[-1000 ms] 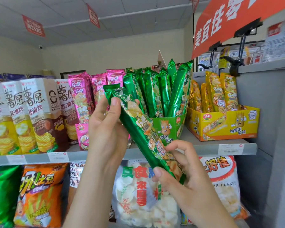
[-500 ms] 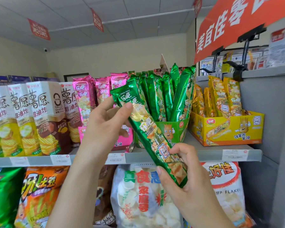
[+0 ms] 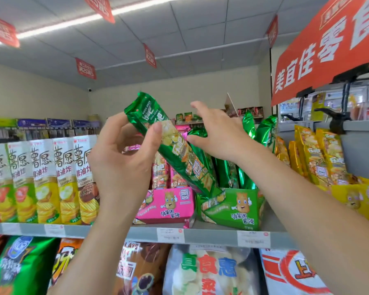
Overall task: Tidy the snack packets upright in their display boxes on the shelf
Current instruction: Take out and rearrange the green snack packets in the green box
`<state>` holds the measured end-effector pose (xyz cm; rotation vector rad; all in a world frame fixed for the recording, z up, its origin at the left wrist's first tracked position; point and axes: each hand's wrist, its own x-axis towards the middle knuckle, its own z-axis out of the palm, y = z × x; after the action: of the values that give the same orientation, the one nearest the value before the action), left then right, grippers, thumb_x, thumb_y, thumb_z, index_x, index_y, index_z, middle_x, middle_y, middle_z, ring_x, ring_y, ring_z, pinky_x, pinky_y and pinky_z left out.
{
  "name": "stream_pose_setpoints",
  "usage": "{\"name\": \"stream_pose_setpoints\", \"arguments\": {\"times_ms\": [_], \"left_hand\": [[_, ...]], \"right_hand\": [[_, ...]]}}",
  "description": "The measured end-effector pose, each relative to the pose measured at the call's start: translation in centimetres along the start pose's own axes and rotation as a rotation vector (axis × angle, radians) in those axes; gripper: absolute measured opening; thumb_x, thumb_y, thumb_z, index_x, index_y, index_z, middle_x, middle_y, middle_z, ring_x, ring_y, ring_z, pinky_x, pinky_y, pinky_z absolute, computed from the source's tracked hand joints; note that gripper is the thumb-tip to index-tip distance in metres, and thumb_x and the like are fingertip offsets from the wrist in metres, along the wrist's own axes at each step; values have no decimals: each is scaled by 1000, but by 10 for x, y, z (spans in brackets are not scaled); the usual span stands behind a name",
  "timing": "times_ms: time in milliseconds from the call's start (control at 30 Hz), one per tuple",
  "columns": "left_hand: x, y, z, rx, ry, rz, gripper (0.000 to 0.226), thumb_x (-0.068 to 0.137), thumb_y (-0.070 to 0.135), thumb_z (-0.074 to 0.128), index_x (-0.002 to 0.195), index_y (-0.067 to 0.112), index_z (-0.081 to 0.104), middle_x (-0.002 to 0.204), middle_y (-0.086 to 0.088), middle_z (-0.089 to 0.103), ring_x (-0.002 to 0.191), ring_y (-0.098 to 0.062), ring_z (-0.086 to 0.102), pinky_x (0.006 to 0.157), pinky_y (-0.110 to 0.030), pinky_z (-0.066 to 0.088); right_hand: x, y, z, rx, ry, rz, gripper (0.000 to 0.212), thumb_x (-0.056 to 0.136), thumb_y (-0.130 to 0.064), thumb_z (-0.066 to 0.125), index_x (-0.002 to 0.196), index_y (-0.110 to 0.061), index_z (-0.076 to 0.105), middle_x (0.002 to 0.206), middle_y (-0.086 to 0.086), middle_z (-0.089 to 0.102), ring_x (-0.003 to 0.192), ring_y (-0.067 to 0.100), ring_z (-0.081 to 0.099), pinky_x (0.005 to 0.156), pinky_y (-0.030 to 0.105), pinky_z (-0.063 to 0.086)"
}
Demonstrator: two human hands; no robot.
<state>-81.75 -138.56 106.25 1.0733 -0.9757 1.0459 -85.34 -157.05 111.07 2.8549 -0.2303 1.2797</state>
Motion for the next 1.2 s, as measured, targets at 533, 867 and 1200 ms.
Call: {"name": "stream_pose_setpoints", "arguments": {"times_ms": [533, 867, 1200], "left_hand": [[39, 17, 63, 191, -110, 96, 25, 83, 33, 74, 104, 20, 69, 79, 18, 66, 67, -10, 64, 67, -33, 56], [32, 2, 78, 348, -228, 106, 28, 81, 34, 76, 102, 18, 68, 75, 6, 68, 63, -17, 65, 65, -38, 56], [30, -7, 93, 644, -450, 173, 36, 90, 40, 64, 109, 10, 55, 63, -3, 59, 64, -34, 61, 67, -41, 50]], "right_hand": [[-17, 67, -28, -58, -88, -6, 35, 93, -41, 60, 117, -16, 53, 106, 2, 61, 88, 18, 56, 77, 35, 43], [-17, 68, -30, -114, -123, -67, 34, 95, -34, 60, 125, -22, 49, 94, 4, 65, 70, 19, 54, 66, 35, 44], [-27, 67, -25, -189, -1, -113, 35, 97, -33, 57, 126, -13, 54, 109, 10, 66, 104, 29, 60, 71, 34, 41]]}}
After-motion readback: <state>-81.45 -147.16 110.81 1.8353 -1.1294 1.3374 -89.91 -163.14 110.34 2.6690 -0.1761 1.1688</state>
